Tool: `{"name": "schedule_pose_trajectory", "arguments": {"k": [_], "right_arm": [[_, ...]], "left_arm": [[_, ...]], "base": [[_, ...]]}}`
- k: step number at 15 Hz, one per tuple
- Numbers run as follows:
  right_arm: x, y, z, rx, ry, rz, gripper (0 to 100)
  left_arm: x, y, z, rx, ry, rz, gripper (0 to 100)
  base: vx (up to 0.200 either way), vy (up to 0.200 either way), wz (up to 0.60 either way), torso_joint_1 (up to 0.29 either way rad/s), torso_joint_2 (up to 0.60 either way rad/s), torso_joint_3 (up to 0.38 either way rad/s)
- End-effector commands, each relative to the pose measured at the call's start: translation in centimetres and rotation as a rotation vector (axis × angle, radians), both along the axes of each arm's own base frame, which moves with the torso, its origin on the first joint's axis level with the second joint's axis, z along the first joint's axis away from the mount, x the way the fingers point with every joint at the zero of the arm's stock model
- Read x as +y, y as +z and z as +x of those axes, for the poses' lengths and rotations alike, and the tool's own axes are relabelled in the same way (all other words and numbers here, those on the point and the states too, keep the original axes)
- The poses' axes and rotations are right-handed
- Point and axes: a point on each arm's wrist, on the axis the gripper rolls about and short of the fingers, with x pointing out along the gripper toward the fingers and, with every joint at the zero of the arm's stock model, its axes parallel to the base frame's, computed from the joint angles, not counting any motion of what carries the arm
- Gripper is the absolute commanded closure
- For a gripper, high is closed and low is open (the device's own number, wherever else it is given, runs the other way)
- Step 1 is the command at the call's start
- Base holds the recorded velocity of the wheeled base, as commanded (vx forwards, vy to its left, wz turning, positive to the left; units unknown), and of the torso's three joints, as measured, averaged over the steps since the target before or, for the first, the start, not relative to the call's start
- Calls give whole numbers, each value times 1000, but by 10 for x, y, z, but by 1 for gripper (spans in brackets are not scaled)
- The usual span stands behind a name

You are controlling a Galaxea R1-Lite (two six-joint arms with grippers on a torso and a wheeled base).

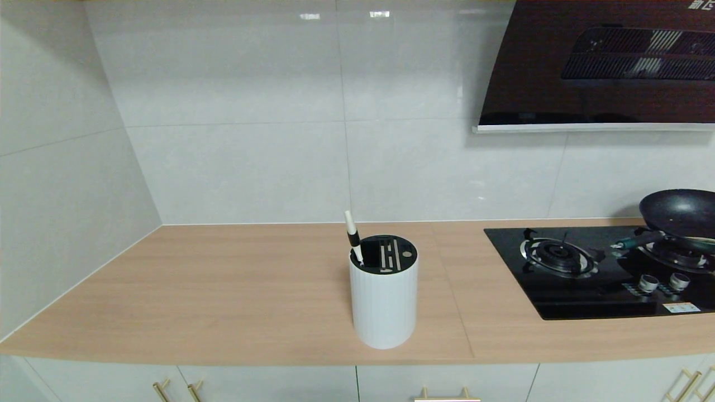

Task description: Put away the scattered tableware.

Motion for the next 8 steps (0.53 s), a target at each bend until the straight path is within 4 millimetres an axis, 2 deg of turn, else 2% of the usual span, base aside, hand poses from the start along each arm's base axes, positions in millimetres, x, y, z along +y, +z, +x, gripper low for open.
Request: {"name": "schedule_pose_trajectory", "arguments": {"k": [1, 2, 4, 5, 7, 8], "right_arm": [[0, -13, 1, 6, -33, 0, 0], [0, -19, 5, 30, -33, 0, 0], [0, -49, 22, 144, -13, -4, 0], [0, -55, 25, 164, -8, -5, 0], [1, -86, 46, 144, 29, -58, 0], [2, -87, 47, 111, 43, -74, 0]], "left_arm": [[-4, -24, -12, -46, 89, 73, 0], [-3, -33, -6, -35, 127, 63, 0], [-4, -59, 8, 18, 80, 75, 0], [-4, -62, 9, 20, 62, 78, 0], [-8, -79, 16, 74, -129, 102, 0], [-10, -84, 17, 122, -202, 106, 0]], "base": [[0, 0, 0, 0, 0, 0], [0, 0, 0, 0, 0, 0], [0, 0, 0, 0, 0, 0], [0, 0, 0, 0, 0, 0], [0, 0, 0, 0, 0, 0], [0, 0, 0, 0, 0, 0]]}}
